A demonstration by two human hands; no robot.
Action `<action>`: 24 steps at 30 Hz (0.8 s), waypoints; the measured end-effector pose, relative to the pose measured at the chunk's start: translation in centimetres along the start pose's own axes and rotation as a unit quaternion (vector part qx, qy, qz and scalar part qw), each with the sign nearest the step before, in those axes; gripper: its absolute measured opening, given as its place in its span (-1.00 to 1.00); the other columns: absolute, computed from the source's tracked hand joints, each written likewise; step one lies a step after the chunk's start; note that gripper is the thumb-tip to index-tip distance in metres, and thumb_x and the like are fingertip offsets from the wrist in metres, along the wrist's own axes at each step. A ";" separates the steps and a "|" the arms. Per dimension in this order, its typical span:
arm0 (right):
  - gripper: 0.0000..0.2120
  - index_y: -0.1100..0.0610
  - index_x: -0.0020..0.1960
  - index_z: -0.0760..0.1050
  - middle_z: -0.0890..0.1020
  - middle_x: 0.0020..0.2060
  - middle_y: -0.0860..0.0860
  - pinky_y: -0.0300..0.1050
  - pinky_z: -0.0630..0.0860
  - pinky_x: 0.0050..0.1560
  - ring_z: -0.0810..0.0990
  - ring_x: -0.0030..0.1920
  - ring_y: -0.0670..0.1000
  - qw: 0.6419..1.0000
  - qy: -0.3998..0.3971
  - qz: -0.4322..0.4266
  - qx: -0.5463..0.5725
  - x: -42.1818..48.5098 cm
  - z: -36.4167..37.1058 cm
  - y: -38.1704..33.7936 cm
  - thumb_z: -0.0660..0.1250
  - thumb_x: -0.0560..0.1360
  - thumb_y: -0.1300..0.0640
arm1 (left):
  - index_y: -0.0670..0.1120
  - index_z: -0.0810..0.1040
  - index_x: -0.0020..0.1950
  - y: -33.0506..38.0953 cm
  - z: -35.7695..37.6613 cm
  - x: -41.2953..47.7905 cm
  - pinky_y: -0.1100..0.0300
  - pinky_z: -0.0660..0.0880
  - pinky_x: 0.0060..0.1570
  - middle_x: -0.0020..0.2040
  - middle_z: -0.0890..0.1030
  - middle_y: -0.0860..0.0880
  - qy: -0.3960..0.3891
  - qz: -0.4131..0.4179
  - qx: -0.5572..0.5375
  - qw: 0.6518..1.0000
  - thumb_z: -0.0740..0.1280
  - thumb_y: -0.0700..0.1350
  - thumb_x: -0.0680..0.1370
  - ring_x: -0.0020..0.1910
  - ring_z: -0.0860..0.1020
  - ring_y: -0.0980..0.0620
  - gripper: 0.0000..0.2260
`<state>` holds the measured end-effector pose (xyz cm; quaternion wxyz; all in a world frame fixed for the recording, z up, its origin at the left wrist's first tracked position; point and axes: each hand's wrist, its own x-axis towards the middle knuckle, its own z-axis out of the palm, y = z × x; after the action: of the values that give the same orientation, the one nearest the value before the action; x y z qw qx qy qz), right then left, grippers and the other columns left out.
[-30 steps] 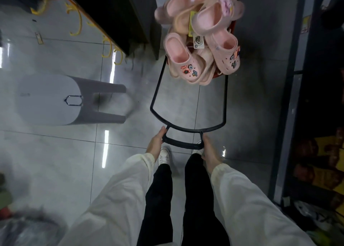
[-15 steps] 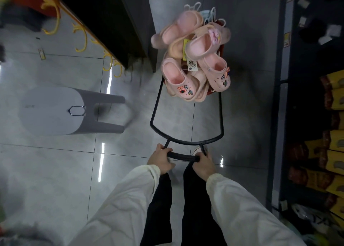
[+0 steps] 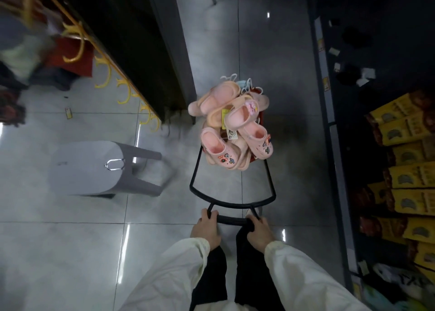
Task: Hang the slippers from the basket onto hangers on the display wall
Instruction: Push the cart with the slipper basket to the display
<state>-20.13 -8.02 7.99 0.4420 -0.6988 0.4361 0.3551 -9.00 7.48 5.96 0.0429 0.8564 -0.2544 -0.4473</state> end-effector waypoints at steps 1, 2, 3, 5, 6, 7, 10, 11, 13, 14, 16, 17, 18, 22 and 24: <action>-0.40 -0.07 0.50 0.27 0.09 0.55 0.03 -0.08 0.38 0.40 0.41 0.40 0.16 1.000 -0.001 0.000 0.005 -0.4 0.5 0.0 0.16 0.51 0.28 | -0.02 0.24 0.43 -0.2 -0.2 -0.6 0.02 0.52 0.10 0.36 0.23 -0.09 0.002 0.003 0.001 1.000 0.36 -0.04 0.52 0.16 0.52 -0.14 -0.47; -0.40 -0.07 0.51 0.27 0.09 0.55 0.03 -0.07 0.36 0.41 0.39 0.41 0.15 1.000 0.003 0.000 0.008 -0.6 1.0 0.0 0.15 0.51 0.28 | -0.02 0.23 0.45 -0.5 -0.4 -1.2 0.03 0.52 0.10 0.37 0.22 -0.09 0.001 0.006 0.001 1.000 0.36 -0.04 0.52 0.17 0.52 -0.15 -0.46; -0.41 -0.07 0.50 0.27 0.11 0.54 0.04 -0.07 0.33 0.43 0.38 0.42 0.15 1.000 0.009 0.002 0.008 -0.9 1.6 0.2 0.14 0.51 0.28 | -0.01 0.23 0.45 -0.8 -0.6 -1.8 0.04 0.52 0.11 0.38 0.22 -0.09 0.000 0.007 0.002 1.000 0.36 -0.03 0.53 0.17 0.53 -0.15 -0.45; -0.42 -0.07 0.50 0.28 0.17 0.52 0.07 -0.04 0.31 0.45 0.37 0.42 0.17 1.000 0.024 0.002 0.004 -1.8 2.7 0.2 0.12 0.52 0.28 | 0.00 0.23 0.46 -1.2 -0.7 -3.1 0.03 0.52 0.12 0.37 0.23 -0.09 0.001 0.005 0.003 1.000 0.35 -0.02 0.53 0.16 0.54 -0.15 -0.47; -0.43 -0.06 0.50 0.29 0.19 0.50 0.07 -0.03 0.32 0.44 0.38 0.41 0.17 1.000 0.026 0.004 0.007 -2.4 3.2 0.3 0.12 0.53 0.28 | 0.01 0.24 0.45 -1.4 -0.6 -3.9 0.03 0.52 0.12 0.36 0.24 -0.09 0.002 0.001 0.000 1.000 0.34 -0.01 0.53 0.15 0.55 -0.16 -0.48; -0.45 -0.04 0.49 0.29 0.20 0.49 0.08 -0.04 0.33 0.43 0.39 0.40 0.17 1.000 0.023 0.006 0.010 -3.1 3.7 0.3 0.11 0.54 0.28 | 0.01 0.26 0.43 -1.5 -0.4 -4.6 0.02 0.52 0.12 0.35 0.25 -0.09 0.002 -0.003 -0.003 1.000 0.33 -0.01 0.54 0.15 0.55 -0.16 -0.50; -0.49 -0.04 0.48 0.32 0.26 0.44 0.10 -0.04 0.39 0.36 0.44 0.32 0.18 1.000 0.010 0.002 -0.010 -4.9 4.9 1.1 0.10 0.56 0.24 | 0.01 0.27 0.44 -2.2 0.9 -6.9 0.02 0.51 0.16 0.36 0.26 -0.08 0.002 -0.013 -0.009 1.000 0.31 0.02 0.56 0.17 0.55 -0.15 -0.52; -0.49 -0.04 0.47 0.33 0.28 0.42 0.11 -0.02 0.43 0.34 0.46 0.29 0.18 1.000 0.006 0.004 -0.017 -5.4 5.3 1.6 0.11 0.55 0.23 | 0.02 0.27 0.45 -2.5 1.5 -7.7 0.02 0.51 0.17 0.37 0.26 -0.08 -0.001 -0.013 -0.013 1.000 0.32 0.03 0.55 0.17 0.56 -0.14 -0.51; -0.51 -0.04 0.45 0.36 0.32 0.38 0.13 -0.02 0.48 0.29 0.49 0.25 0.18 1.000 0.003 0.001 -0.026 -6.8 6.2 2.6 0.13 0.54 0.22 | 0.03 0.27 0.46 -3.0 2.8 -9.3 0.05 0.52 0.17 0.37 0.26 -0.07 -0.009 -0.007 -0.021 1.000 0.36 0.05 0.52 0.16 0.57 -0.13 -0.46; -0.51 -0.02 0.45 0.37 0.34 0.37 0.14 -0.05 0.48 0.28 0.49 0.26 0.18 1.000 0.004 -0.003 -0.030 -7.7 6.5 3.1 0.14 0.55 0.23 | 0.05 0.27 0.47 -3.1 3.5 -10.2 0.06 0.52 0.17 0.37 0.27 -0.06 -0.011 -0.005 -0.022 1.000 0.38 0.05 0.51 0.16 0.57 -0.12 -0.43; -0.56 0.02 0.43 0.41 0.40 0.31 0.13 -0.09 0.46 0.27 0.49 0.25 0.17 0.999 0.009 -0.010 -0.035 -9.3 7.3 4.4 0.13 0.58 0.24 | 0.07 0.29 0.47 -3.1 5.1 -11.9 0.07 0.52 0.20 0.39 0.28 -0.06 -0.008 -0.008 -0.028 1.000 0.40 0.06 0.49 0.17 0.56 -0.11 -0.42; -0.60 0.02 0.40 0.44 0.43 0.24 0.11 -0.09 0.46 0.26 0.50 0.20 0.14 0.999 0.009 -0.014 -0.035 -10.1 7.7 5.1 0.13 0.59 0.23 | 0.06 0.30 0.46 -3.0 6.0 -12.8 0.07 0.51 0.22 0.41 0.27 -0.07 -0.008 -0.009 -0.030 0.999 0.40 0.06 0.49 0.20 0.56 -0.12 -0.43; -0.63 0.02 0.36 0.46 0.43 0.18 0.09 -0.09 0.47 0.26 0.50 0.15 0.13 0.999 0.006 -0.020 -0.040 -10.9 8.1 6.0 0.12 0.60 0.21 | 0.05 0.32 0.45 -2.8 6.9 -13.7 0.06 0.50 0.25 0.42 0.27 -0.08 -0.008 -0.009 -0.033 0.999 0.40 0.07 0.49 0.22 0.55 -0.13 -0.45; -0.67 0.02 0.32 0.48 0.43 0.23 0.14 -0.10 0.45 0.24 0.51 0.23 0.18 0.998 0.006 -0.033 -0.059 -13.5 9.8 10.4 0.19 0.58 0.10 | 0.03 0.32 0.46 -2.3 11.2 -17.5 0.06 0.49 0.25 0.41 0.27 -0.11 -0.010 -0.008 -0.048 0.999 0.39 0.08 0.51 0.22 0.54 -0.16 -0.45; -0.65 0.01 0.38 0.44 0.37 0.31 0.13 -0.13 0.40 0.26 0.49 0.28 0.19 0.997 0.005 -0.035 -0.071 -15.0 10.7 12.4 0.18 0.61 0.10 | 0.05 0.30 0.48 -2.0 13.5 -19.5 0.06 0.49 0.24 0.42 0.25 -0.12 -0.010 -0.004 -0.058 0.998 0.39 0.06 0.51 0.21 0.55 -0.17 -0.43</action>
<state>-38.29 3.51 13.53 0.4018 -0.7448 0.3872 0.3660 -28.03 20.57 11.80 0.0882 0.8490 -0.2250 -0.4699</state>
